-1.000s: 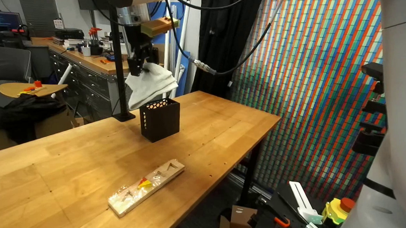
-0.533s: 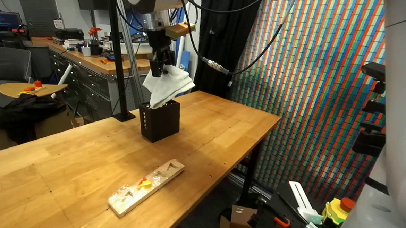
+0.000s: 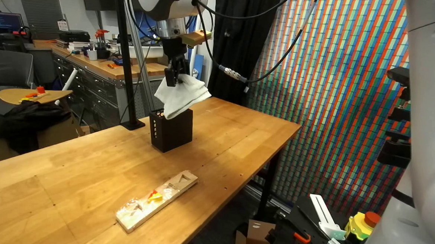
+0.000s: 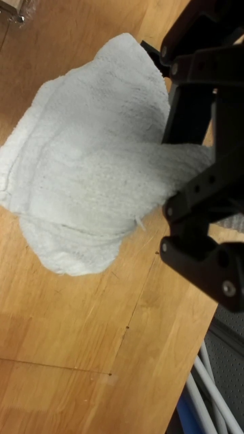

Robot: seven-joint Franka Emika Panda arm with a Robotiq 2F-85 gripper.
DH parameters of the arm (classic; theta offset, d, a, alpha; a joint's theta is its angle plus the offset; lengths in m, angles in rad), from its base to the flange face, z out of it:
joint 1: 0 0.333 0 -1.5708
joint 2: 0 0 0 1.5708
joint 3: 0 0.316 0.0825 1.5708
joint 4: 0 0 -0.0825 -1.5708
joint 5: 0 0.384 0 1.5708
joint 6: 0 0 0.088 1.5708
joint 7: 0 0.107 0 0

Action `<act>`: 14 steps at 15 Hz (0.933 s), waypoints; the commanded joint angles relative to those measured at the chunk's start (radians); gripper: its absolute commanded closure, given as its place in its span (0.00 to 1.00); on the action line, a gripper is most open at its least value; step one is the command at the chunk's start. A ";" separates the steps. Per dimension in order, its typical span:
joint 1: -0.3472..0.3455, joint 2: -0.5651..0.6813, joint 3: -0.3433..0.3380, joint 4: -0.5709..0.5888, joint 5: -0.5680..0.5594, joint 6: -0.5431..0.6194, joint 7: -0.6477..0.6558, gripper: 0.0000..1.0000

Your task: Place the white towel inside the black basket

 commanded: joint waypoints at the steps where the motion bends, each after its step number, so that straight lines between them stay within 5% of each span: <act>1: 0.015 -0.008 -0.007 -0.010 -0.005 0.011 0.013 0.99; 14: 0.030 0.049 0.008 -0.012 0.078 0.066 0.111 0.99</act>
